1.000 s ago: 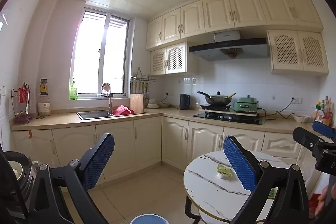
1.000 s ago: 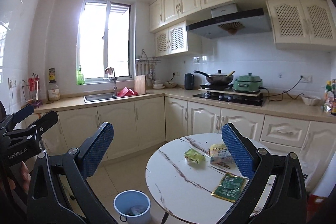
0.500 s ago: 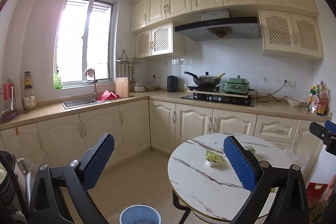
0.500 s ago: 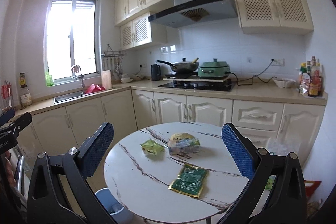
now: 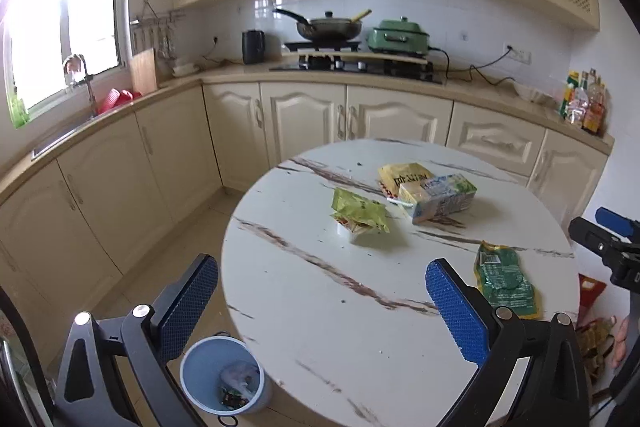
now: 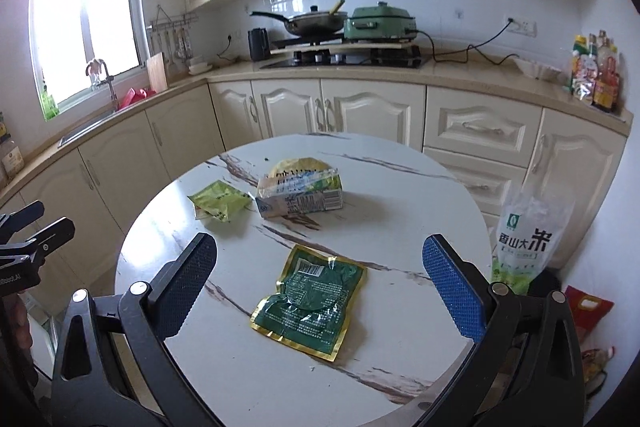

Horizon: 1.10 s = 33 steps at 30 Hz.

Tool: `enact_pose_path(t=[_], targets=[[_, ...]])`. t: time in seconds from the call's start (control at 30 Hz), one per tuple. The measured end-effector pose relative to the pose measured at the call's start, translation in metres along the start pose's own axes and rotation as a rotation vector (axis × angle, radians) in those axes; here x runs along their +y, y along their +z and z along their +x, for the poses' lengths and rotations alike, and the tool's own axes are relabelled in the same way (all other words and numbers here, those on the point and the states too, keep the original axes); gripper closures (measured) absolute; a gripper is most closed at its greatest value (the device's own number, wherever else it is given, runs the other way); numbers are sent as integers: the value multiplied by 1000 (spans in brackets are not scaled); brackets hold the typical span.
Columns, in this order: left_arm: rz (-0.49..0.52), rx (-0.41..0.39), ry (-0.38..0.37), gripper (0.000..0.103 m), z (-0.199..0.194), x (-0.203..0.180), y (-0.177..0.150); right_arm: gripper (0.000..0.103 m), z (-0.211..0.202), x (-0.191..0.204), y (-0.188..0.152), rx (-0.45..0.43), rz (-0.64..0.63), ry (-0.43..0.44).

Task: Collect trash
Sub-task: 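Bring both tools back to the table toward the milk carton and green packet, then grasp the green packet with the left tool while the right tool grasps the milk carton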

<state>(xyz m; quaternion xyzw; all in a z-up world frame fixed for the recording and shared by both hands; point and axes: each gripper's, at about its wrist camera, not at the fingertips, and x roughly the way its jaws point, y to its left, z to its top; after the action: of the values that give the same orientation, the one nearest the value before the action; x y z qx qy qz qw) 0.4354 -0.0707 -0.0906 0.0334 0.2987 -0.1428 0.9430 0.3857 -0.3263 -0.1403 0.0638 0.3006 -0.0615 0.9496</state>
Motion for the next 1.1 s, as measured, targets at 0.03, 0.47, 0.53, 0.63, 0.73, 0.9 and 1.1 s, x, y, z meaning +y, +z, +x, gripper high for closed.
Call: enact_pose_path(t=[0.03,0.47,0.53,0.63,0.73,0.9,1.1], targets=[[0,22,-5,1,17,2,9,0,10,-2,-2,19,1,2],[63,205,-66,1,191,6,93,0,100,-12,6,139,9,21],[88,232,-82,1,211,5,99,0,110,-14,12,146,9,26],[130,259,-75,1,234,4,107,0,124,-15,18,156,4,29],[157,286,-75,4,254,3,111,0,136,-16,20,170,5,38],[194,321,-132,46,285,-7,111,0,148,-13,20,193,5,60],[133,308,-235,94,276,10,110,0,156,-10,28,200,-62,36]])
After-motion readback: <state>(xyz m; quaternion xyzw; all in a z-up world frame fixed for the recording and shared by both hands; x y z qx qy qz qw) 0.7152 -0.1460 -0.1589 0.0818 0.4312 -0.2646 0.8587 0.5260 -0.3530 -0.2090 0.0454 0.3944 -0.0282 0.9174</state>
